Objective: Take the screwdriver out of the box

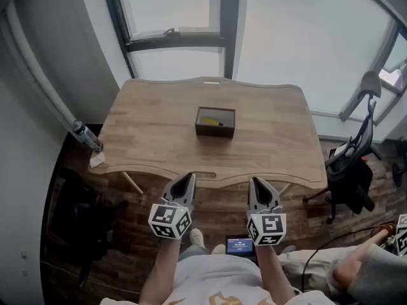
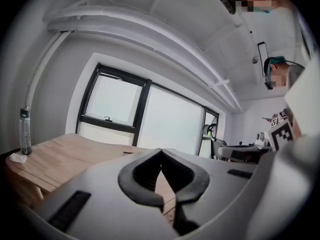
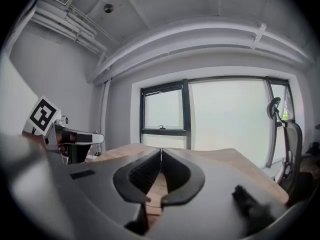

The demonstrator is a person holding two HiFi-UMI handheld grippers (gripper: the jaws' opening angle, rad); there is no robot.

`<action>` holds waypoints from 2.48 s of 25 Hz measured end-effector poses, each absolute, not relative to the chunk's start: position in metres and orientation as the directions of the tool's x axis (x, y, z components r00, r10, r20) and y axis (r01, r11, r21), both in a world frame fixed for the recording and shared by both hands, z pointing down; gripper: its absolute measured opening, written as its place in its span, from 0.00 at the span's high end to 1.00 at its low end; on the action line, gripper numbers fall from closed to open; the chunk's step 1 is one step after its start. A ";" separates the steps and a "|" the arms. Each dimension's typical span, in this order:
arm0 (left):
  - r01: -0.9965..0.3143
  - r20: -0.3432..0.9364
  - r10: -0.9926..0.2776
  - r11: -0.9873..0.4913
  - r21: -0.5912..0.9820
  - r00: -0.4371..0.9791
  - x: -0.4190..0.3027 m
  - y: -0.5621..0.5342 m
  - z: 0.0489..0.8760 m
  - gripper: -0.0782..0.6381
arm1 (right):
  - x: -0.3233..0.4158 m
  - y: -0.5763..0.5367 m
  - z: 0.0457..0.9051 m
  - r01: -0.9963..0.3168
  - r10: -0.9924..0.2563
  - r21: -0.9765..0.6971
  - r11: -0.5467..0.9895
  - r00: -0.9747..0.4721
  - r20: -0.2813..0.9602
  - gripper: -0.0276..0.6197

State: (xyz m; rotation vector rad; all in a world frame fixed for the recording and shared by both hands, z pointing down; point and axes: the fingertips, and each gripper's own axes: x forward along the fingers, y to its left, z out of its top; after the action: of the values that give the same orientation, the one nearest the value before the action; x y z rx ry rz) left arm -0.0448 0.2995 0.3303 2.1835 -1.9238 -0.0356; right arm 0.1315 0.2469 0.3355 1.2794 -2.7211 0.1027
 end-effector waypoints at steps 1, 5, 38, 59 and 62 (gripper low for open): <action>-0.976 0.137 -0.981 -0.109 0.186 0.136 -0.045 0.301 0.331 0.87 | 0.132 0.248 0.336 -0.771 -0.762 -0.006 0.637 -0.630 0.151 0.91; -0.980 0.153 -0.981 -0.096 0.174 0.123 -0.046 0.306 0.334 0.87 | 0.134 0.252 0.337 -0.773 -0.762 -0.009 0.635 -0.628 0.157 0.91; -0.981 0.138 -0.985 -0.075 0.178 0.100 -0.097 0.166 0.348 0.87 | 0.107 0.123 0.355 -0.794 -0.780 -0.007 0.608 -0.599 0.182 0.91; -0.966 0.200 -0.957 -0.170 0.194 0.209 -0.146 0.005 0.388 0.87 | 0.057 -0.017 0.387 -0.846 -0.815 -0.003 0.533 -0.514 0.269 0.91; -0.967 0.201 -0.957 -0.175 0.184 0.212 -0.145 -0.001 0.390 0.87 | 0.056 -0.022 0.386 -0.847 -0.818 0.002 0.531 -0.512 0.260 0.91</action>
State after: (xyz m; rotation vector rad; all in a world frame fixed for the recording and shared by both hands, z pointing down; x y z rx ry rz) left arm -0.1447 -0.0006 0.3901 2.2190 -1.8172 0.0563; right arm 0.0557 -0.0216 0.3862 1.4068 -2.5411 0.1831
